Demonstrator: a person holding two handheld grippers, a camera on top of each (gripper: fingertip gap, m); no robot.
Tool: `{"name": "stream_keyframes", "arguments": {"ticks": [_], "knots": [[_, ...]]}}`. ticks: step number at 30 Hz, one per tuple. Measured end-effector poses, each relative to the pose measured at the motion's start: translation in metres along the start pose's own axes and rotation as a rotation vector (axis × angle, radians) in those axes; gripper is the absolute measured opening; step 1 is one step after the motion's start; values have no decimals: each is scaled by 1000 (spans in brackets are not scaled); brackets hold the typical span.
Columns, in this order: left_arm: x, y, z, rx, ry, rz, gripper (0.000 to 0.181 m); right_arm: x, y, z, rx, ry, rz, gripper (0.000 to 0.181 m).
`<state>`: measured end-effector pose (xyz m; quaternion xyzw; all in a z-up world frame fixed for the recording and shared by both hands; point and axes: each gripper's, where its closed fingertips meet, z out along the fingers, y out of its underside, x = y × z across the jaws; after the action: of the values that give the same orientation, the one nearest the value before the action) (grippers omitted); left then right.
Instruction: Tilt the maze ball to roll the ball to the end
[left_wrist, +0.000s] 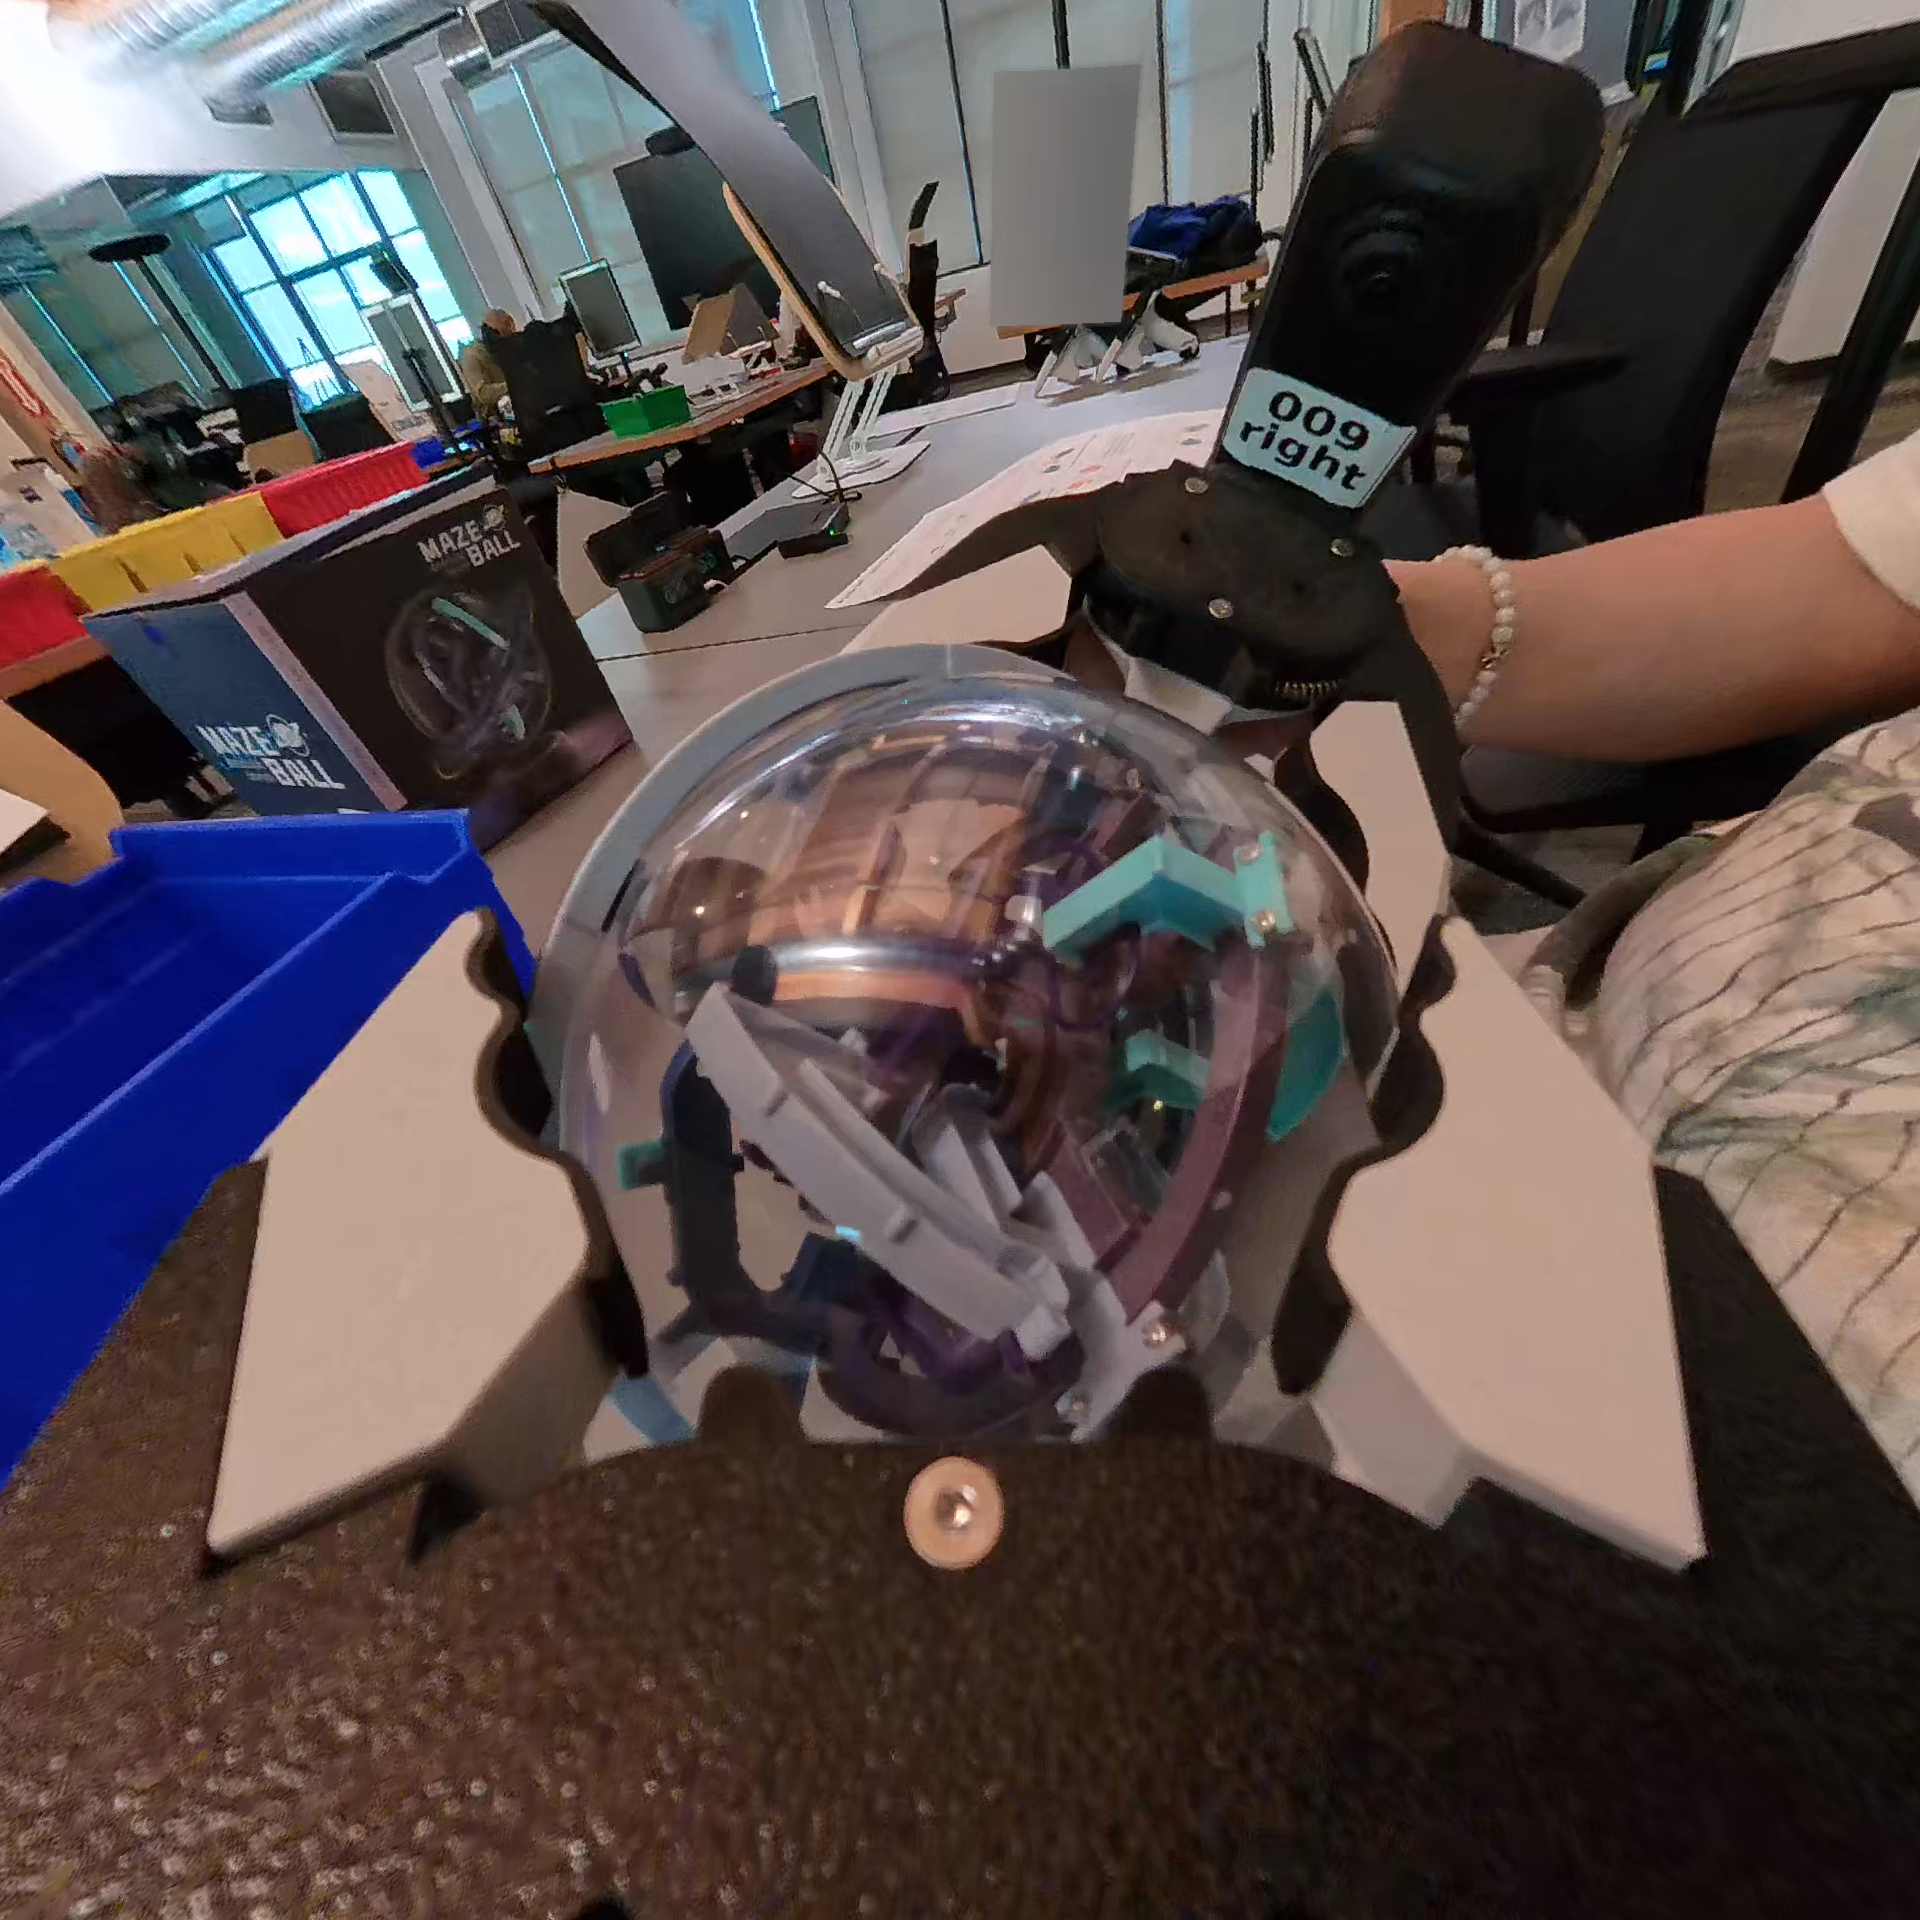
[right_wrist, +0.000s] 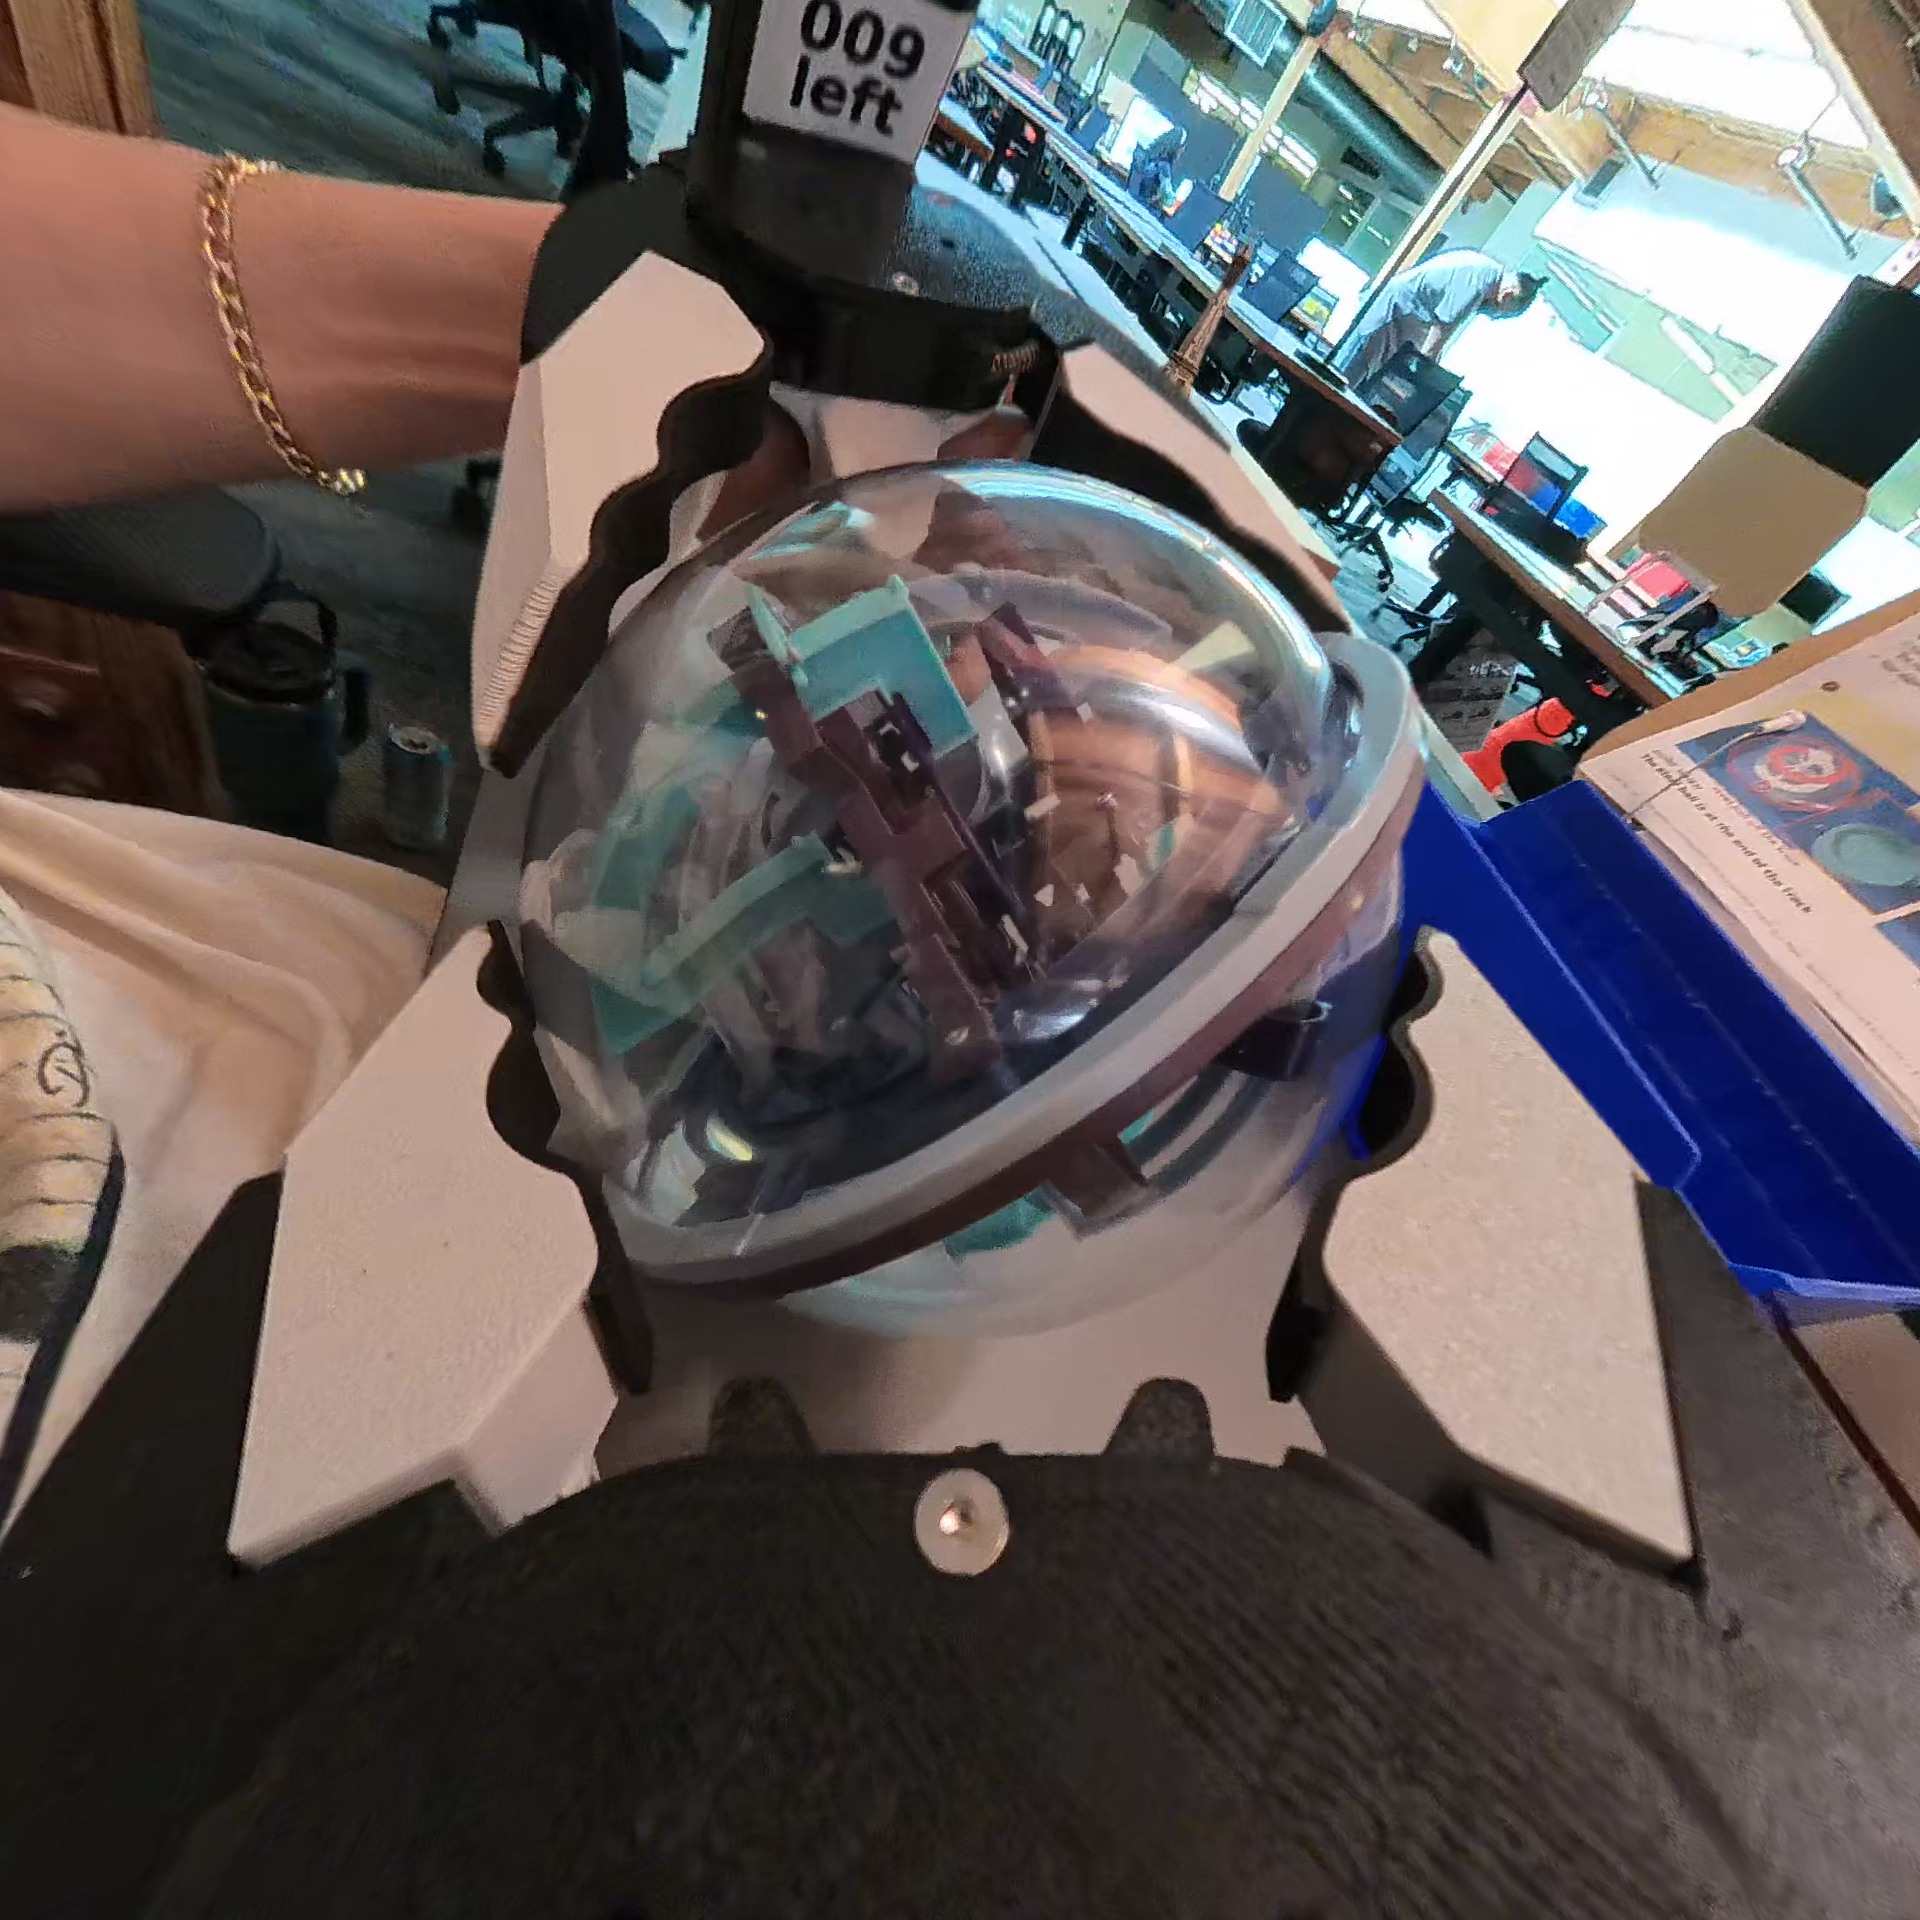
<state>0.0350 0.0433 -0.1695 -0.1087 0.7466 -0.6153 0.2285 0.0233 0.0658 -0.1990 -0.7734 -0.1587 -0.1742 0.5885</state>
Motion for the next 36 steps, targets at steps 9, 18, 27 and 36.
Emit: {"name": "stream_keyframes", "arguments": {"ticks": [9, 18, 27, 36], "knots": [[-21, -27, -19, 173, -4, -285, 157, -9, -7, 2, -49, 11, -198, 155], [0, -3, -21, 26, 93, -237, 158, -15, -12, 10, -104, 6, -378, 155], [6, -4, -27, 31, 108, -118, 148, -14, -11, 9, -106, -18, -446, 154], [18, -6, -28, 17, 126, 90, 144, -15, -9, 10, -154, 19, -620, 153]]}}
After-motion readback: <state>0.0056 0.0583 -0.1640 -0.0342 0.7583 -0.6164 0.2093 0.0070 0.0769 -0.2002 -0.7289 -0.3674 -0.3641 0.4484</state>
